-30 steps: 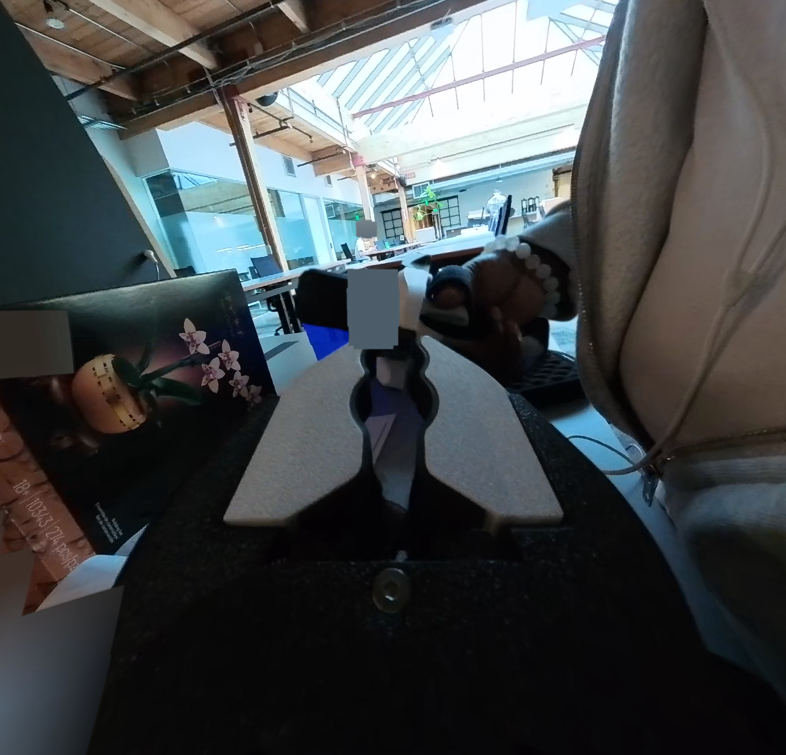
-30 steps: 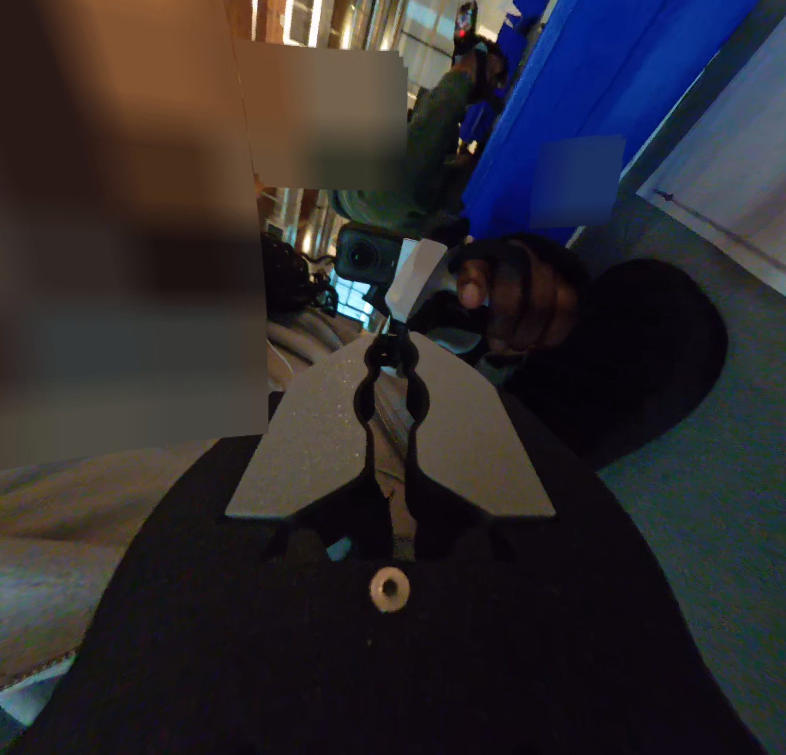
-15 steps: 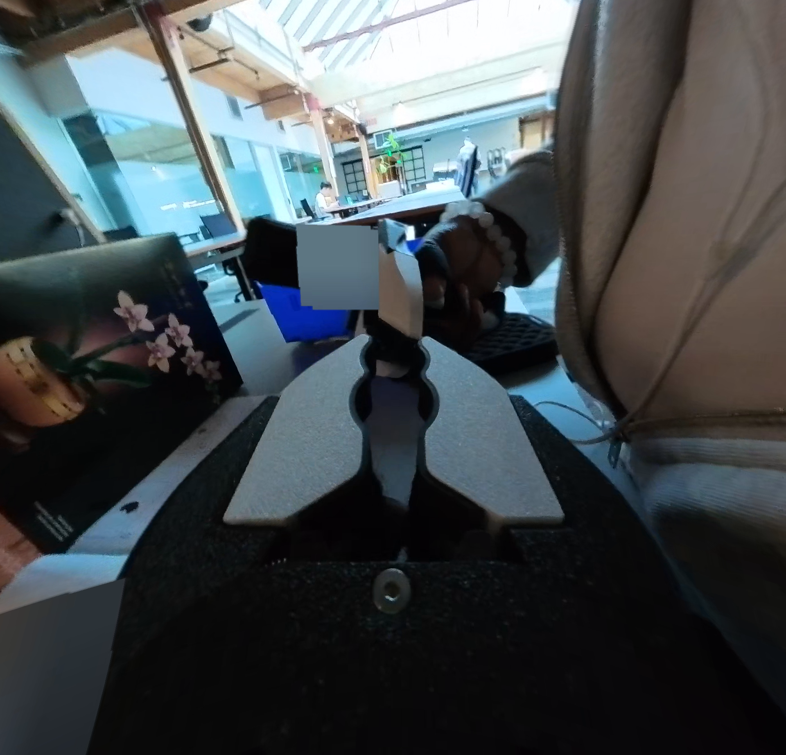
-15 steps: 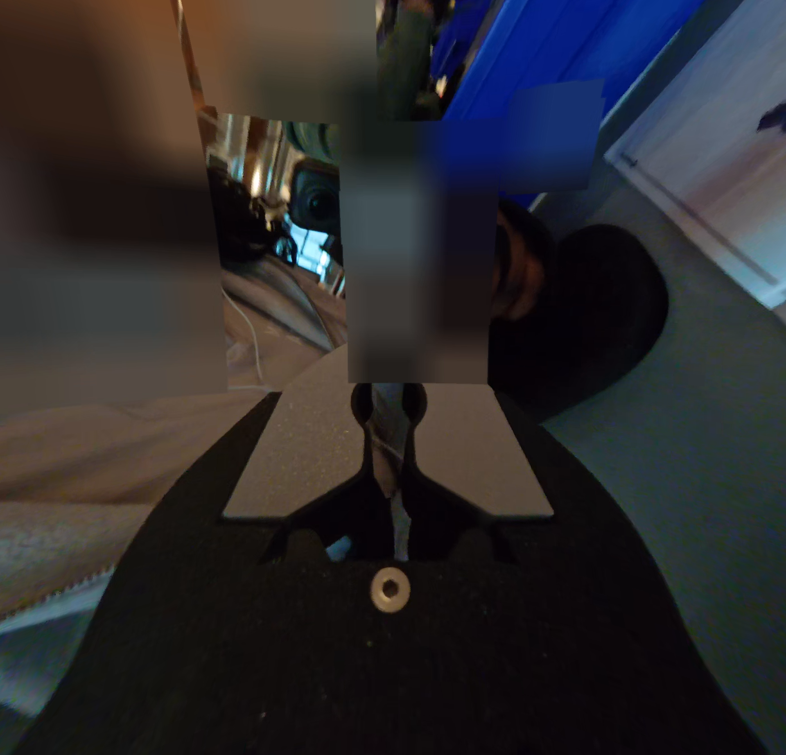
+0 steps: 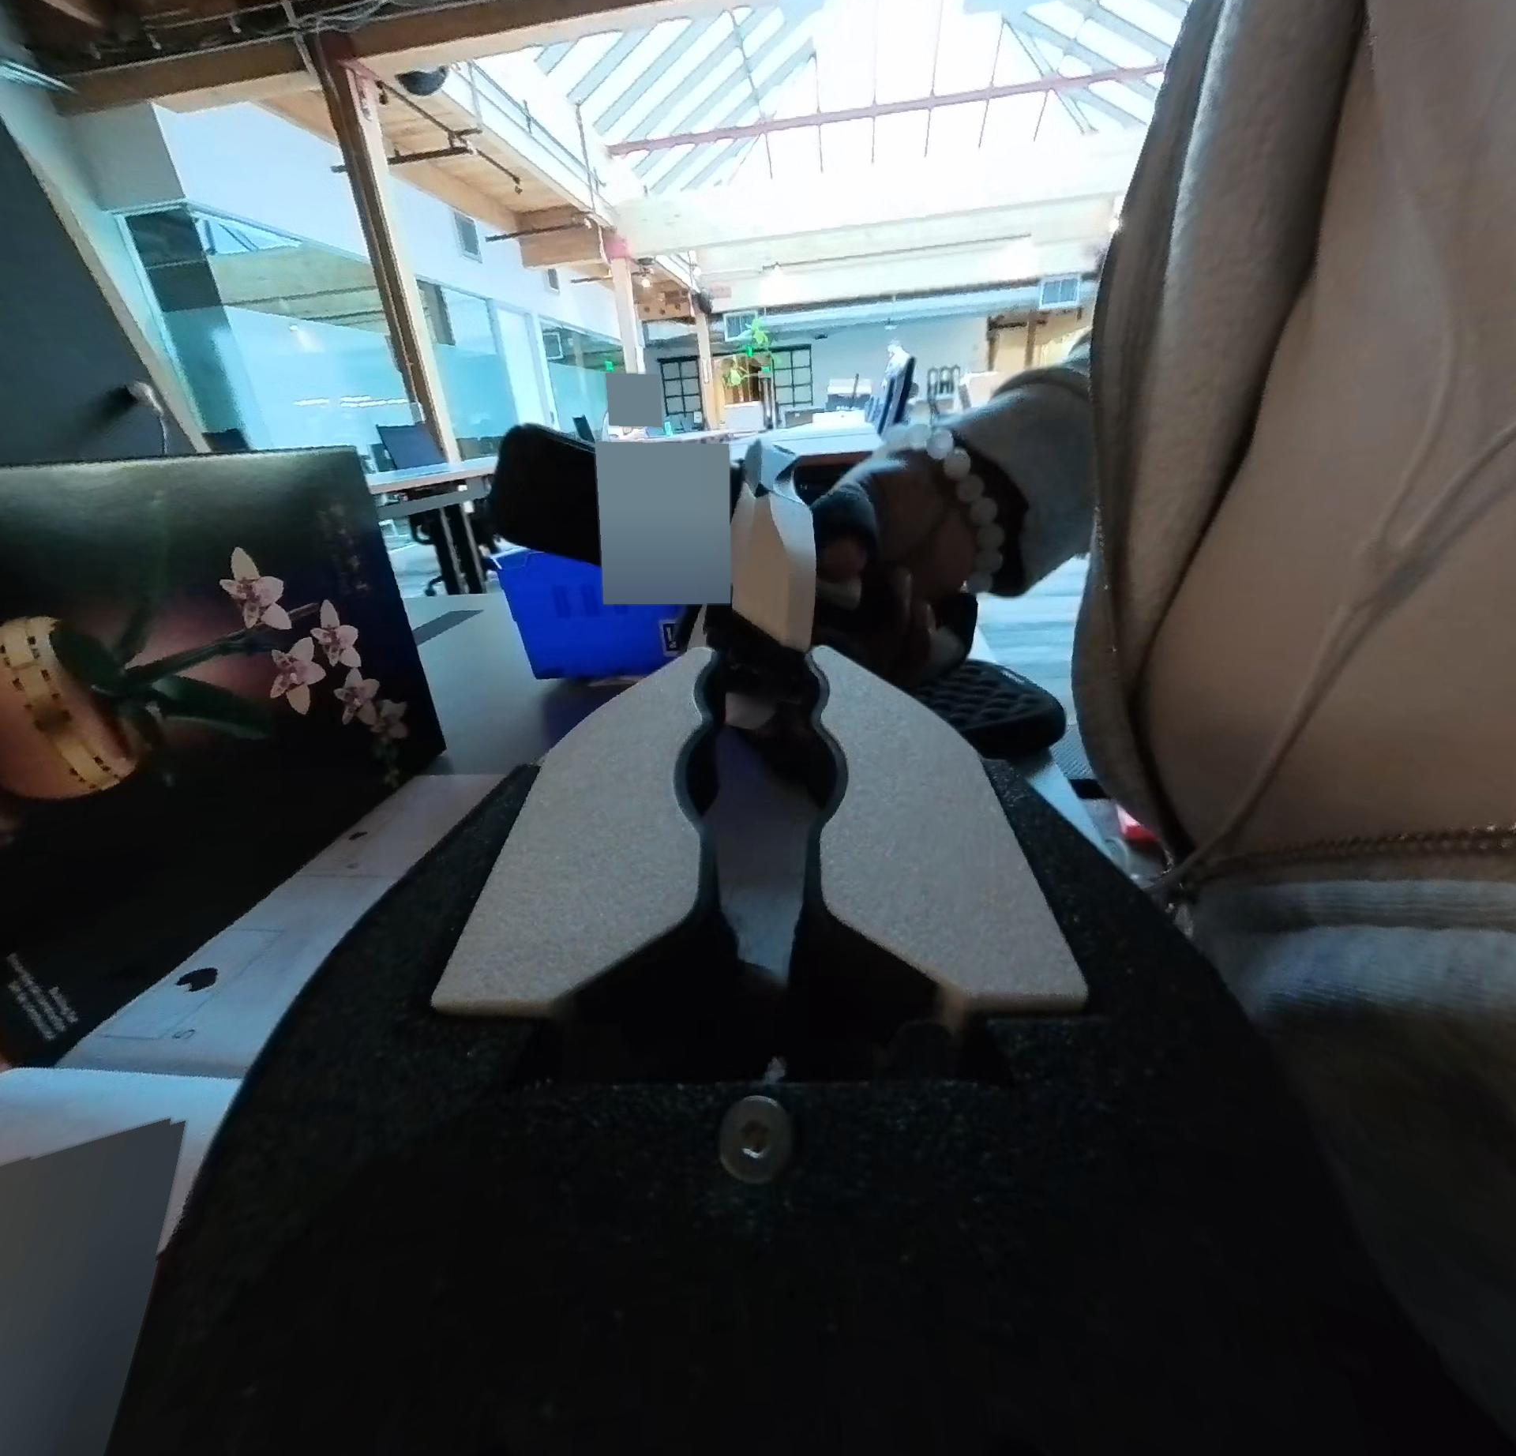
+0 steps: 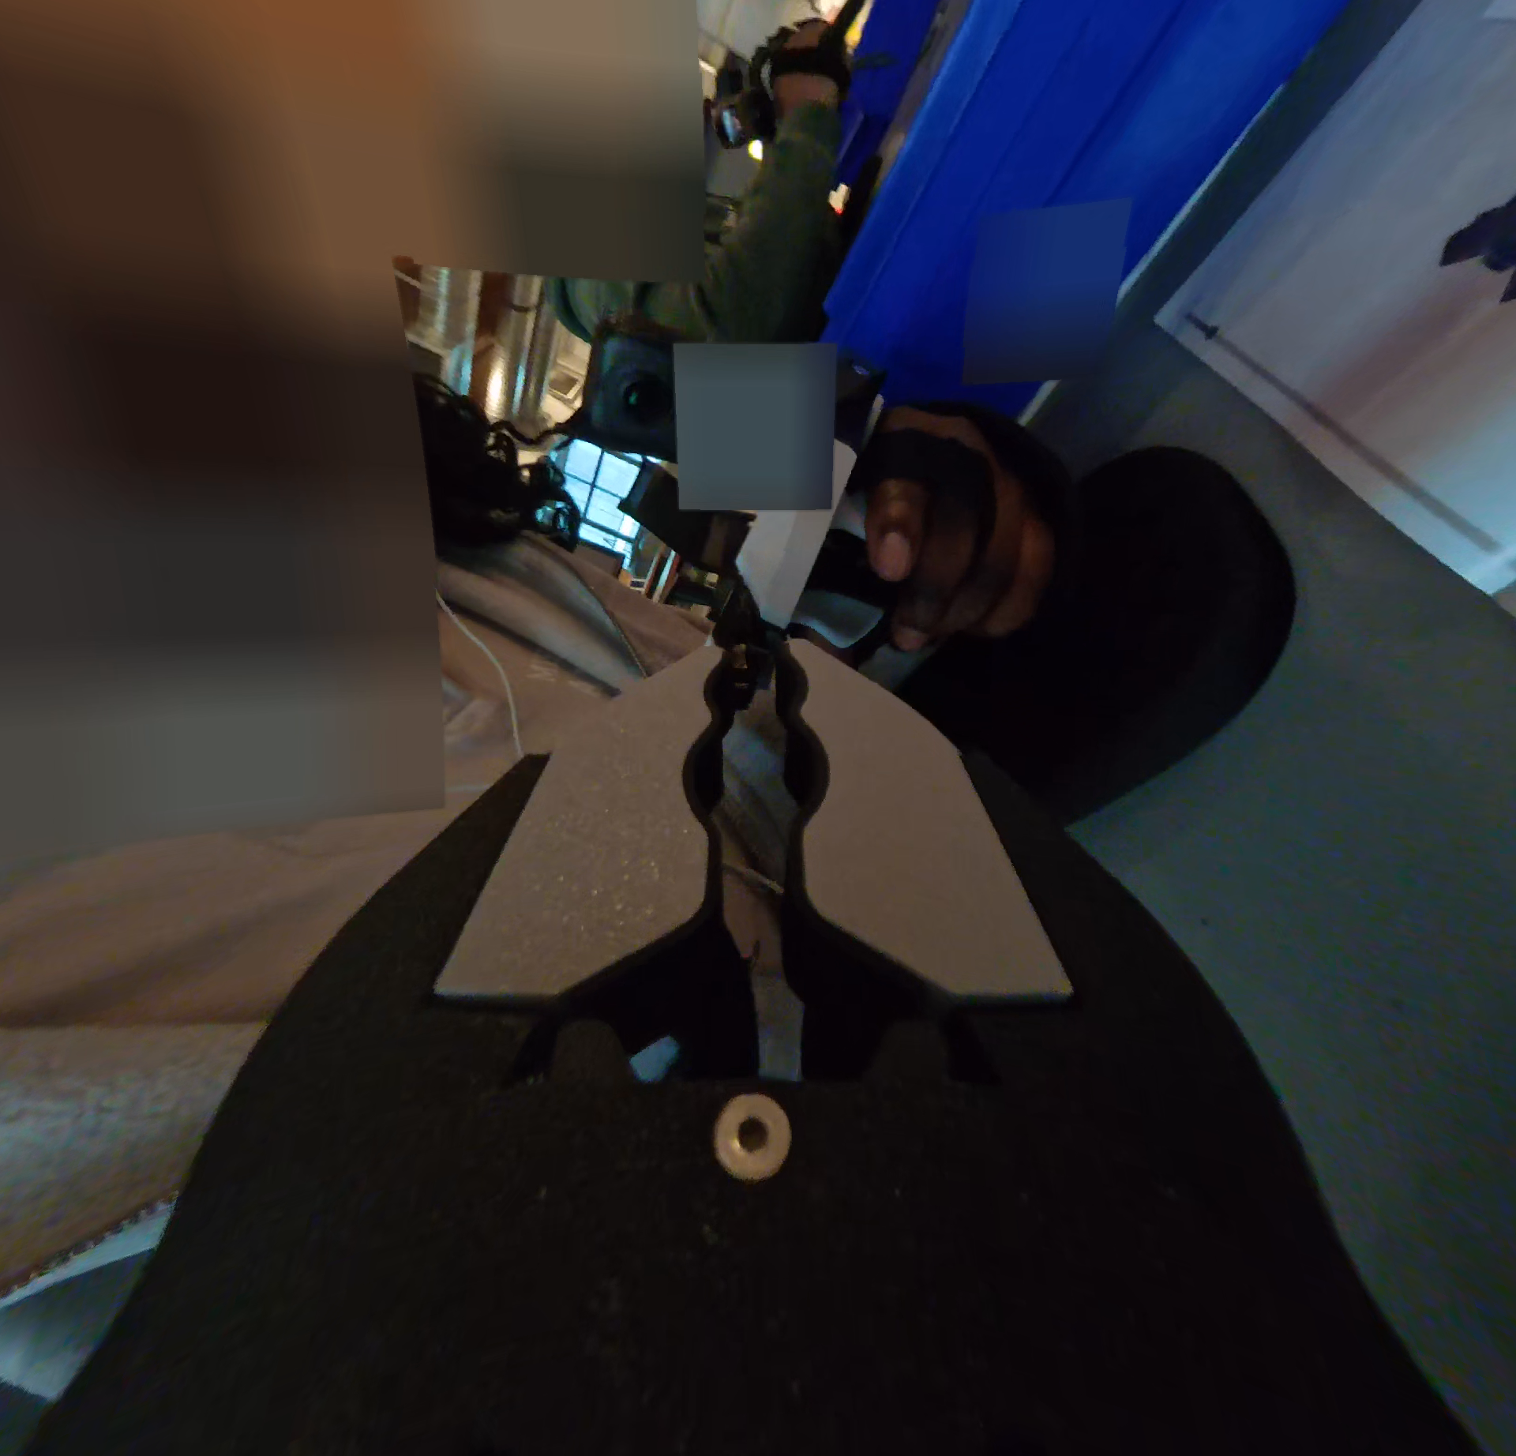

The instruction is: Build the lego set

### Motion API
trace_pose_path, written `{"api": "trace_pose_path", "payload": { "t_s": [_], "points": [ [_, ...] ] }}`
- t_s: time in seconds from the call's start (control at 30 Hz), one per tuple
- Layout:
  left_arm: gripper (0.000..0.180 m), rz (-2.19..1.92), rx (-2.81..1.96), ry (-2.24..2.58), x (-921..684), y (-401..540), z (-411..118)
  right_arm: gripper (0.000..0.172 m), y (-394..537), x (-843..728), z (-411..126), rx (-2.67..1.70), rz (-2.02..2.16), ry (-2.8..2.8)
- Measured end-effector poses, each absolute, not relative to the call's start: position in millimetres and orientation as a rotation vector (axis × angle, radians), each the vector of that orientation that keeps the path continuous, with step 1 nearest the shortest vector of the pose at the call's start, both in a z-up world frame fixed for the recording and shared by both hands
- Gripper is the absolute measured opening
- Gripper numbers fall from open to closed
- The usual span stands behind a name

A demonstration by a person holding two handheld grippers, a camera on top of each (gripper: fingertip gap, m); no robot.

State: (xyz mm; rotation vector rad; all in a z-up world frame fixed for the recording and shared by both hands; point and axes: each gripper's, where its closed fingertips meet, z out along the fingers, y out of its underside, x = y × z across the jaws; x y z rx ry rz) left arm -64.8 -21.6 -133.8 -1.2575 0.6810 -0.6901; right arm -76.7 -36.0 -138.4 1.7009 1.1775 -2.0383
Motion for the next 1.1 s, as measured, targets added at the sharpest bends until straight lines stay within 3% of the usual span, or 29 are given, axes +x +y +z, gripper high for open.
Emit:
{"api": "trace_pose_path", "payload": {
  "t_s": [0.33,0.73,1.1],
  "points": [
    [0.016,-0.548,-1.189,0.757,-60.6,-25.9,-129.2,0.008,-45.9,-73.0,-134.4,1.655,-1.882,1.062],
    [0.016,-0.425,-1.194,0.845,-52.1,-27.7,-137.7,0.004,-47.4,-65.2,-145.3,1.646,-1.879,1.297],
    [0.016,-0.576,-1.199,0.696,-65.8,-22.8,-128.3,0.021,-43.8,-75.5,-127.1,1.601,-1.986,1.100]
  ]
}}
